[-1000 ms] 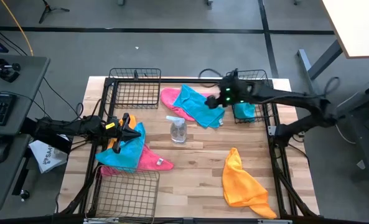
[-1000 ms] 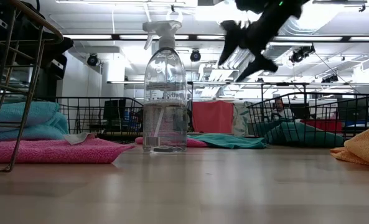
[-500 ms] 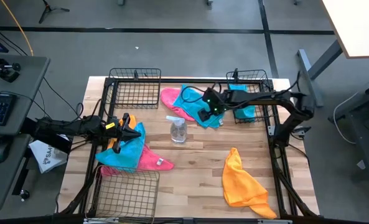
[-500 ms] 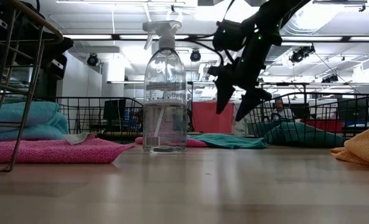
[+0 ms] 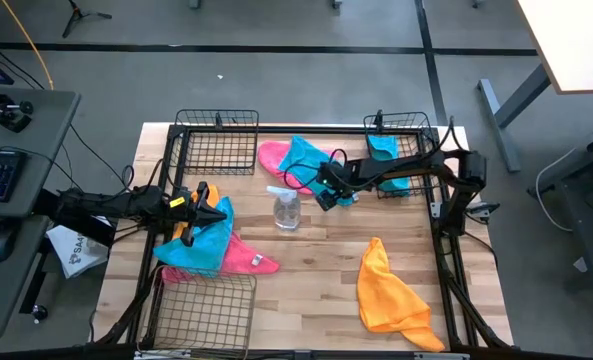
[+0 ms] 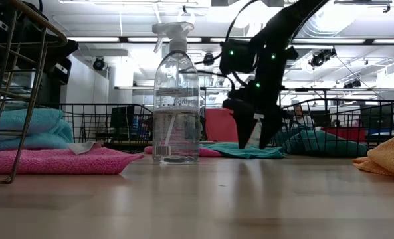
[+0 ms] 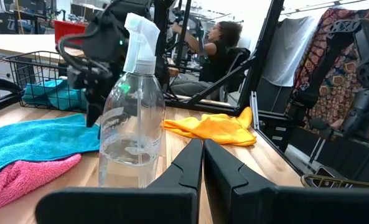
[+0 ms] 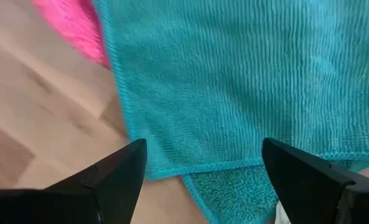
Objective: Sort microfiber towel by color & place in baskets
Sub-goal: Put the top blue microfiber towel into the right black wire basket
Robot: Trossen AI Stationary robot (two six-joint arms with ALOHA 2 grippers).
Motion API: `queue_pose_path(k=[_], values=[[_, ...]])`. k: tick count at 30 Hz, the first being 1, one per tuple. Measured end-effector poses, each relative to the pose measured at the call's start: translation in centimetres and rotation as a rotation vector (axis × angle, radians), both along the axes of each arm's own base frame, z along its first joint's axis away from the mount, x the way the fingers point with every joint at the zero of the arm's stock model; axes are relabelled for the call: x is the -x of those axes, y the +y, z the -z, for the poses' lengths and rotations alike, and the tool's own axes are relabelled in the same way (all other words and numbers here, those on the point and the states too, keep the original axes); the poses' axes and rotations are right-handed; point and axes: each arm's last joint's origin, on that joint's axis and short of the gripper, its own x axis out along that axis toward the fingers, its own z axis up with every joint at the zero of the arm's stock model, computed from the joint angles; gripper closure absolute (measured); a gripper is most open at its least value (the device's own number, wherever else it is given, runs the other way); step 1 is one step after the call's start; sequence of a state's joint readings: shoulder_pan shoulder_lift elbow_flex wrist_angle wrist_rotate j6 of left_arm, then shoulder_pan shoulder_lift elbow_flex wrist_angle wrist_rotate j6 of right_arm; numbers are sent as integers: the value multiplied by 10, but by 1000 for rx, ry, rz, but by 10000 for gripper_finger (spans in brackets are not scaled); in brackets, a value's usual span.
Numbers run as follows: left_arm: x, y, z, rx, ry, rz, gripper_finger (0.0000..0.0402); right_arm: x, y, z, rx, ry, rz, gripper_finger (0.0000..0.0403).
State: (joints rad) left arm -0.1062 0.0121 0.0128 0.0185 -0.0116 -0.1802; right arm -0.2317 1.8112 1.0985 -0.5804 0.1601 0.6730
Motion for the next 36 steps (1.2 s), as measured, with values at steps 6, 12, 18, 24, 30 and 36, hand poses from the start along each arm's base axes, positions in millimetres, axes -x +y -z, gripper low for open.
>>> queue_pose_path(k=[6, 12, 18, 24, 30, 36], values=[[0, 0, 0, 0, 0, 0, 398, -1, 0, 13, 15, 58, -15, 96], [0, 0, 0, 0, 0, 0, 398, 0, 2, 16, 1, 83, -23, 220], [0, 0, 0, 0, 0, 0, 398, 2, 9, 10, -13, 91, -69, 384], [0, 0, 0, 0, 0, 0, 398, 7, 13, -46, 28, -45, -105, 397], [0, 0, 0, 0, -1, 0, 398, 22, 8, -127, 167, -208, -110, 399], [0, 0, 0, 0, 0, 0, 398, 40, 1, -207, 363, -396, -94, 400]])
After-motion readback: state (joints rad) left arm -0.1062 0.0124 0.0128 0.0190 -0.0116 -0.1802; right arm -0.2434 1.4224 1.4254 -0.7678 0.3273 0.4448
